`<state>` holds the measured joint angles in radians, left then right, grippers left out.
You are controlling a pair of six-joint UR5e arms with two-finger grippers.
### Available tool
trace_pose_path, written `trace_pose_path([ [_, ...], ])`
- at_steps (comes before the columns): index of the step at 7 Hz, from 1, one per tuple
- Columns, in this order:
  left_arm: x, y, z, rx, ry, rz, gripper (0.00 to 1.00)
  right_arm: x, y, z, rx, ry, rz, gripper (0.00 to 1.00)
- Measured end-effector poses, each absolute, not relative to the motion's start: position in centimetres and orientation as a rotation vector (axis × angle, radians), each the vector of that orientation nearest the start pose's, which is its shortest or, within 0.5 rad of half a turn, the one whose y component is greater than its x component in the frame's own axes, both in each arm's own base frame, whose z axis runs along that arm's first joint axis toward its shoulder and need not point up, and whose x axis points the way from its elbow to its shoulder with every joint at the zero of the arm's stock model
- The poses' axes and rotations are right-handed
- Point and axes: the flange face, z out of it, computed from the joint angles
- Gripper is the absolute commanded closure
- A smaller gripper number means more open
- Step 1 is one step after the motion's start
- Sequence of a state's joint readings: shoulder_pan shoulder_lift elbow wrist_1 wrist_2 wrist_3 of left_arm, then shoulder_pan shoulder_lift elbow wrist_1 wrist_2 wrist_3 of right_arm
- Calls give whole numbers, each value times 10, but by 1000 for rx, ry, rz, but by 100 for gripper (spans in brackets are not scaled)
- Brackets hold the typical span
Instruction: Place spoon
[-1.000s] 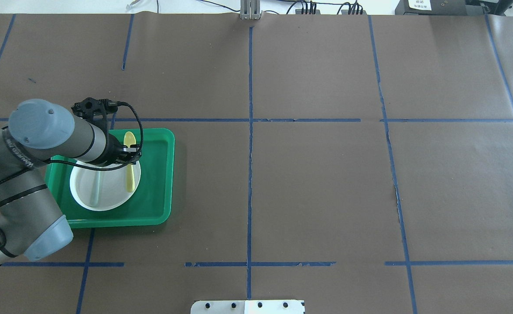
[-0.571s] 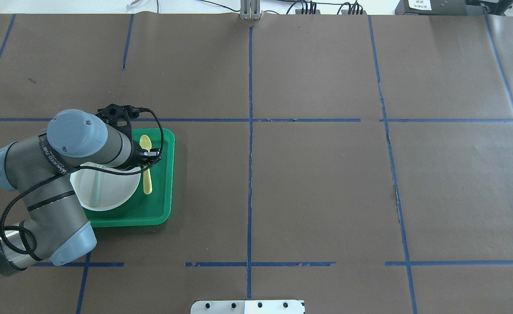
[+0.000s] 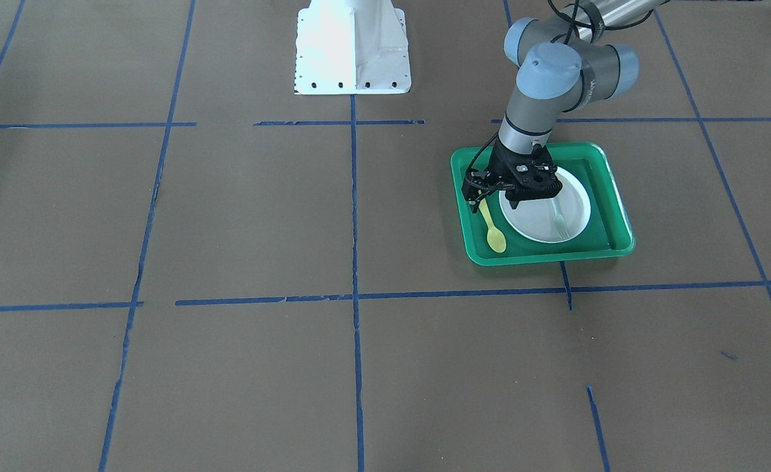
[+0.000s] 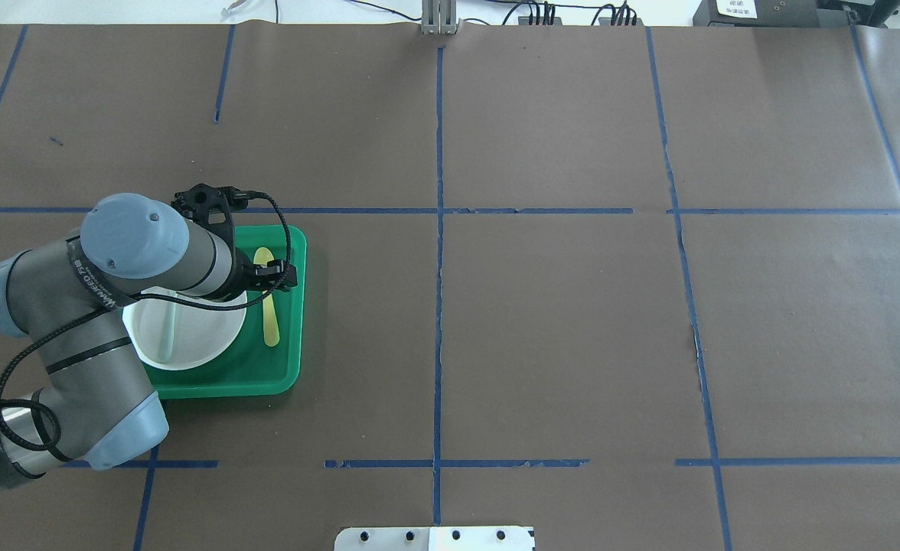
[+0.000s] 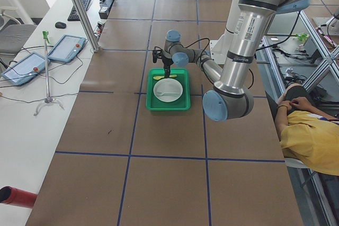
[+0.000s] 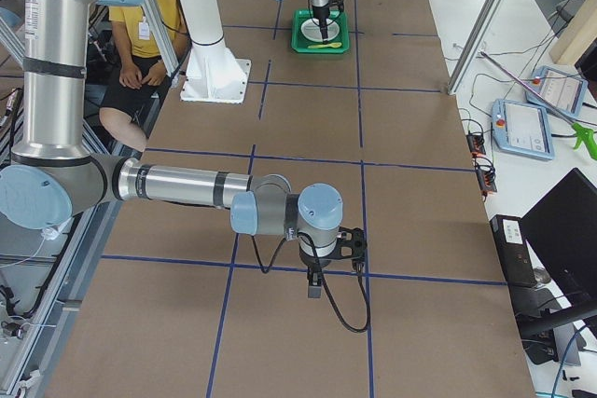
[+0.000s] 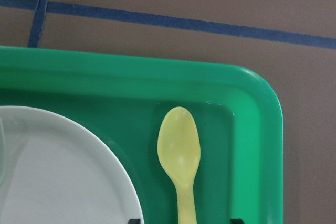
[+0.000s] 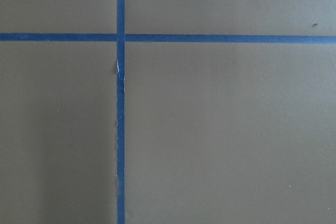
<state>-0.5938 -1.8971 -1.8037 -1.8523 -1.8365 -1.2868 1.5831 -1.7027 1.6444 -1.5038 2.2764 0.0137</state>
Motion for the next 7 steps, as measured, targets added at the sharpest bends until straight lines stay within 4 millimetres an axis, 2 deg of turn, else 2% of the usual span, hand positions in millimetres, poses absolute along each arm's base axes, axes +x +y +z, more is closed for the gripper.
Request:
trace_pose_path([
  [1,419,-434,345,126,882,-156,0,74,-435,682,7,-706,22,0],
  [2,372,-452,360,149,874,-100,0,74,-435,682,8,-706,22,0],
  [4,245,-493,424,222,779,71,0,74,-435,682,7,-706,22,0],
  [5,170,-512,455,234,707,124,0,74,-435,682,7,-706,22,0],
  [6,101,-519,483,226,648,148,0,74,-435,682,7,-706,22,0],
  [7,40,-514,519,206,633,179,0,74,-435,682,7,-706,22,0],
])
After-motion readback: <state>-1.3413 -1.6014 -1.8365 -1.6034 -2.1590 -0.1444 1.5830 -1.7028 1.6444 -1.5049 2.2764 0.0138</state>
